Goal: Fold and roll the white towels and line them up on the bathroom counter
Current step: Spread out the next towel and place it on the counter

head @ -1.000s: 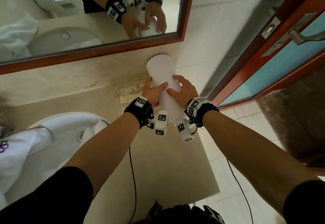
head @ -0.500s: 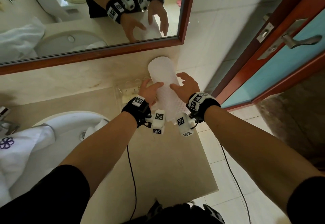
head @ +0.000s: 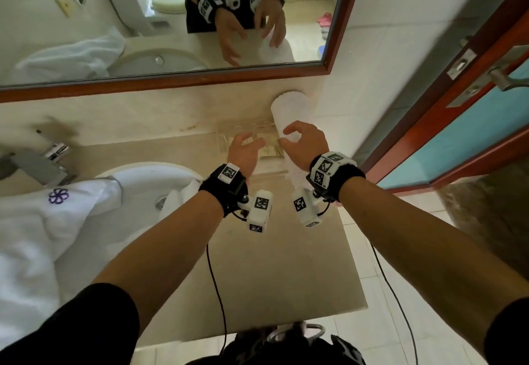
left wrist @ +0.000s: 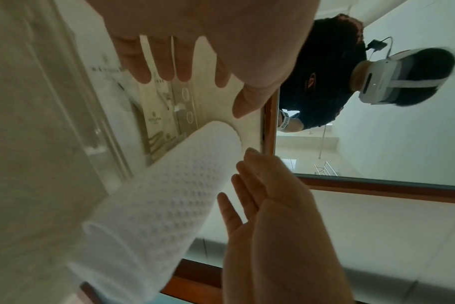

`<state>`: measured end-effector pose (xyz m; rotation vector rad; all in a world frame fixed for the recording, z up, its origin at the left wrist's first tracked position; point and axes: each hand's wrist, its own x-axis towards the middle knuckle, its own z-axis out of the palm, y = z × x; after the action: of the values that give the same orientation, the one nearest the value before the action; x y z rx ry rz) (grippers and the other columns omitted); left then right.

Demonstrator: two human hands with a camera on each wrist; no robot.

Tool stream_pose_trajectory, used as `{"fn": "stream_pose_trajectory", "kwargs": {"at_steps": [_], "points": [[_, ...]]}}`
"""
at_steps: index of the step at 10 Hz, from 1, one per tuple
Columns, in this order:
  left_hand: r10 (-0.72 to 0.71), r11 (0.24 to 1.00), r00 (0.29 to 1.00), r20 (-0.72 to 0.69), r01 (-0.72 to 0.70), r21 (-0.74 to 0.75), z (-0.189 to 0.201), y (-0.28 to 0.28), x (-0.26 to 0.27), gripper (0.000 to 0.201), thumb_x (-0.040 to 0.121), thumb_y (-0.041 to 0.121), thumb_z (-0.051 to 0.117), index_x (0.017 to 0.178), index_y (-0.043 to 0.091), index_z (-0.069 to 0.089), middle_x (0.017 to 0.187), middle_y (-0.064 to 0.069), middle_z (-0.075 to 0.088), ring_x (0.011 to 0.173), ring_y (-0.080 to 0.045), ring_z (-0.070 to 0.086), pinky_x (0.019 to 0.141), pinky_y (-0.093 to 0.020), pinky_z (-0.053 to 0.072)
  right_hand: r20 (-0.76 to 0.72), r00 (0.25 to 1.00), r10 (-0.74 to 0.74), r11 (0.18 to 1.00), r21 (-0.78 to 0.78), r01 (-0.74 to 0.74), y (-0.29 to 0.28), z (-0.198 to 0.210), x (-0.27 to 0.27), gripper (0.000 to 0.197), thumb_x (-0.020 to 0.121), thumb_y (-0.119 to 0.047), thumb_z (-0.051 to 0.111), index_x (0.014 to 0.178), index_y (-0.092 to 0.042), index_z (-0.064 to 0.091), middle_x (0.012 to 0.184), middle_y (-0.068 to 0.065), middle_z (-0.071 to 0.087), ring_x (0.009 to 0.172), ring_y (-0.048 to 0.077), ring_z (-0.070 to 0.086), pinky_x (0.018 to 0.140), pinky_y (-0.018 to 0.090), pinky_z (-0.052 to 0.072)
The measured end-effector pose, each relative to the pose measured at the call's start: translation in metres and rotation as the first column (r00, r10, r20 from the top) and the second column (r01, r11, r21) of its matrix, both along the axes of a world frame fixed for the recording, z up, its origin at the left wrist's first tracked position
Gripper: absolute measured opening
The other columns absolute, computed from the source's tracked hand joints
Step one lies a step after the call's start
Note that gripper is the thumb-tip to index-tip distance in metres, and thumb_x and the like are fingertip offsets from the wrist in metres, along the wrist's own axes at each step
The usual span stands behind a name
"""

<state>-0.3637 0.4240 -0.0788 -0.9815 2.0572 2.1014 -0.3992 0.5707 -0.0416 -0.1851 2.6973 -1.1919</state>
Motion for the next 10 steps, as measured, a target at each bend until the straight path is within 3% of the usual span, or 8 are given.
{"fn": "stream_pose_trajectory", "kwargs": {"at_steps": [1,2,3,4,5,7,8,10], "points": [[0.043,0.997,0.995,0.086,-0.049,0.066,-0.007,-0.020,0.038,0.043,0.091,0.022,0.065,0.132,0.014,0.055,0.125,-0.004,0.058,0.107,-0.019,0.056,0.100,-0.038,0.043,0.038,0.991,0.125,0.992,-0.037,-0.124,-0.020,-0.004,0.024,0.023,0.084,-0.028,0.067,0.105,-0.020,0.068,0.105,-0.006,0.065,0.097,0.012,0.059,0.088,0.026,0.046],[-0.060,0.992,0.982,0.177,0.079,-0.102,-0.026,-0.051,0.092,0.057,0.091,0.011,0.062,0.144,0.011,0.043,0.148,-0.010,0.043,0.132,-0.023,0.043,0.108,-0.032,0.035,0.104,0.951,0.290,0.957,-0.027,-0.289,-0.044,-0.017,0.054,0.016,0.084,-0.026,0.070,0.098,-0.019,0.068,0.097,-0.005,0.065,0.093,0.012,0.060,0.082,0.025,0.045],[0.264,0.962,0.943,0.203,-0.272,0.014,-0.020,-0.080,0.166,0.031,0.093,0.020,0.060,0.122,0.011,0.059,0.138,-0.016,0.054,0.105,-0.023,0.053,0.077,-0.034,0.048,0.180,0.882,0.435,0.896,0.016,-0.444,-0.073,-0.032,0.086,0.017,0.085,-0.029,0.069,0.099,-0.020,0.068,0.103,-0.001,0.068,0.097,0.016,0.062,0.084,0.028,0.047],[0.229,0.969,0.929,0.291,-0.191,-0.154,-0.020,-0.106,0.214,0.028,0.093,0.019,0.059,0.119,0.011,0.061,0.129,-0.017,0.059,0.097,-0.023,0.052,0.068,-0.030,0.047,0.250,0.806,0.537,0.830,0.019,-0.558,-0.104,-0.042,0.116,0.019,0.084,-0.028,0.070,0.101,-0.019,0.069,0.103,-0.001,0.067,0.098,0.019,0.062,0.083,0.028,0.046],[0.327,0.937,0.898,0.295,-0.266,-0.229,-0.030,-0.143,0.255,0.019,0.091,0.016,0.061,0.108,0.010,0.064,0.110,-0.014,0.060,0.091,-0.025,0.052,0.065,-0.029,0.045,0.344,0.736,0.583,0.772,0.049,-0.634,-0.133,-0.049,0.137,0.023,0.081,-0.033,0.070,0.102,-0.026,0.066,0.106,-0.004,0.064,0.100,0.018,0.060,0.084,0.027,0.046],[0.325,0.942,0.898,0.297,-0.282,-0.180,-0.046,-0.185,0.271,0.010,0.090,0.020,0.065,0.097,0.013,0.062,0.105,-0.010,0.062,0.091,-0.023,0.055,0.068,-0.031,0.046,0.409,0.715,0.568,0.731,0.149,-0.666,-0.186,-0.075,0.141,0.022,0.066,-0.045,0.070,0.085,-0.034,0.065,0.103,-0.006,0.067,0.098,0.018,0.062,0.090,0.033,0.051],[0.276,0.961,0.901,0.336,-0.247,-0.126,-0.055,-0.206,0.259,0.015,0.091,0.024,0.065,0.102,0.015,0.060,0.102,-0.007,0.062,0.088,-0.021,0.056,0.064,-0.029,0.044,0.437,0.726,0.532,0.745,0.167,-0.646,-0.207,-0.083,0.134,0.021,0.079,-0.033,0.071,0.098,-0.025,0.067,0.099,-0.002,0.067,0.095,0.020,0.063,0.086,0.031,0.052],[0.137,0.988,0.915,0.380,-0.101,-0.115,-0.074,-0.244,0.235,0.017,0.087,0.020,0.069,0.100,0.012,0.060,0.091,-0.009,0.063,0.071,-0.020,0.058,0.058,-0.026,0.040,0.459,0.693,0.555,0.629,0.313,-0.711,-0.248,-0.107,0.125,0.032,0.089,-0.027,0.061,0.120,-0.019,0.063,0.125,0.003,0.060,0.114,0.025,0.056,0.096,0.031,0.045]]}}
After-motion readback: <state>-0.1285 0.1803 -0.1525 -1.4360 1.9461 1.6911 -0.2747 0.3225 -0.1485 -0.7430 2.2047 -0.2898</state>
